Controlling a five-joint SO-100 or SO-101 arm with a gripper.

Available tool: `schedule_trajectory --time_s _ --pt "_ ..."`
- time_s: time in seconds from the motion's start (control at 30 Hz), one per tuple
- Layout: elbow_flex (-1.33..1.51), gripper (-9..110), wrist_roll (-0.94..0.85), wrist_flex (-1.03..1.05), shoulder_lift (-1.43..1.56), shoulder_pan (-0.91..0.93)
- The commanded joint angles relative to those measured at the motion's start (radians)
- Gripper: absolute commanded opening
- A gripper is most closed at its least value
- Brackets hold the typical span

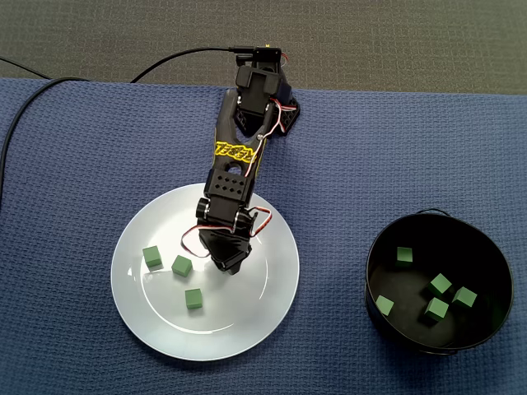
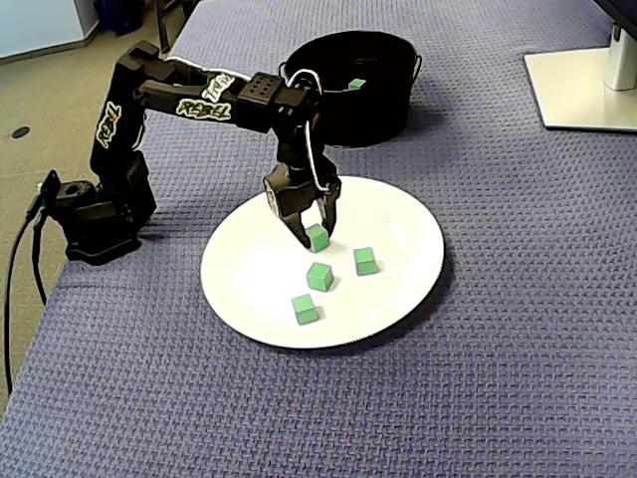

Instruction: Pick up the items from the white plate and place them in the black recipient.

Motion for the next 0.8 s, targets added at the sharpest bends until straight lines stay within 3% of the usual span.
schedule_trajectory --time_s 0.0,0.2,0.37,0.47,0.57,0.77 --pt "-0.051 0 0.107 0.071 0.256 0.052" --pt "-0.114 0 0.399 0.057 0.732 0.095" --pt "-0.112 0 0.491 -0.026 0.925 -0.112" --pt "-0.112 0 0.344 -0.094 0.962 -0.364" --pt "-0.101 0 0.06 -0.121 0.919 -0.611" --pt "-0.132 0 -0.172 -0.147 0.543 -0.781"
